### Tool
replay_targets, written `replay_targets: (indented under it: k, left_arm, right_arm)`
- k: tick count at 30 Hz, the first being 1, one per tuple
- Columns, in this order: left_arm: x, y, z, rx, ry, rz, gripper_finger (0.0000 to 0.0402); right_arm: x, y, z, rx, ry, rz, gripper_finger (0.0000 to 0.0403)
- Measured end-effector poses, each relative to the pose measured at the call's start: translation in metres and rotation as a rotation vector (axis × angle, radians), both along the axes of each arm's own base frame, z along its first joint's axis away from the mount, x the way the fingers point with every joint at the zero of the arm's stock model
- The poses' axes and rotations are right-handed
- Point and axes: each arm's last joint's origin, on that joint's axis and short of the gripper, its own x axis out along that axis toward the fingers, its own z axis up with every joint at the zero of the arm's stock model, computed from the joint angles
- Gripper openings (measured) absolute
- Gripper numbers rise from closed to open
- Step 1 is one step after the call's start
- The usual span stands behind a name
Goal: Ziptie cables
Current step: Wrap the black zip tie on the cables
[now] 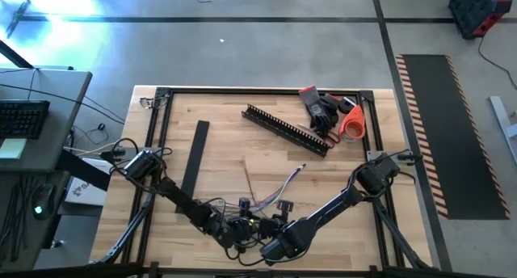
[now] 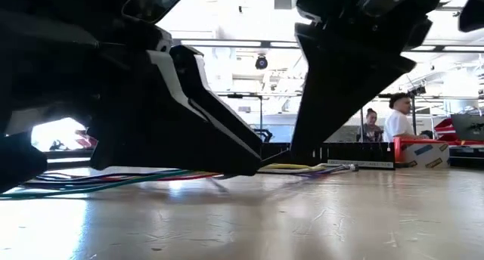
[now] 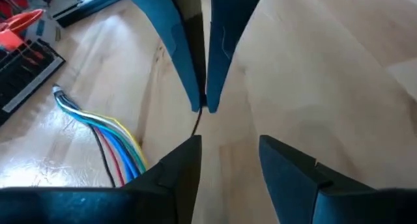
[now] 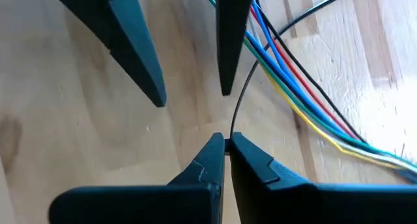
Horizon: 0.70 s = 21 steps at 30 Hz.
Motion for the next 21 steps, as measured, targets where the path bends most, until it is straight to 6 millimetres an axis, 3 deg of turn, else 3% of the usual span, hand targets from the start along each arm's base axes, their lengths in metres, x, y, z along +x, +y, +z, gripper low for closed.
replay_targets:
  k: [12, 21]
  left_arm:
    - [0.012, 0.014, -0.017, 0.017, -0.011, 0.046, 0.0124]
    - [0.012, 0.014, -0.018, -0.013, -0.016, 0.056, 0.0014]
  right_arm:
    - [0.005, -0.002, 0.0, 0.007, -0.018, 0.018, 0.0]
    - [0.005, -0.001, 0.0, 0.012, -0.026, 0.01, 0.0006]
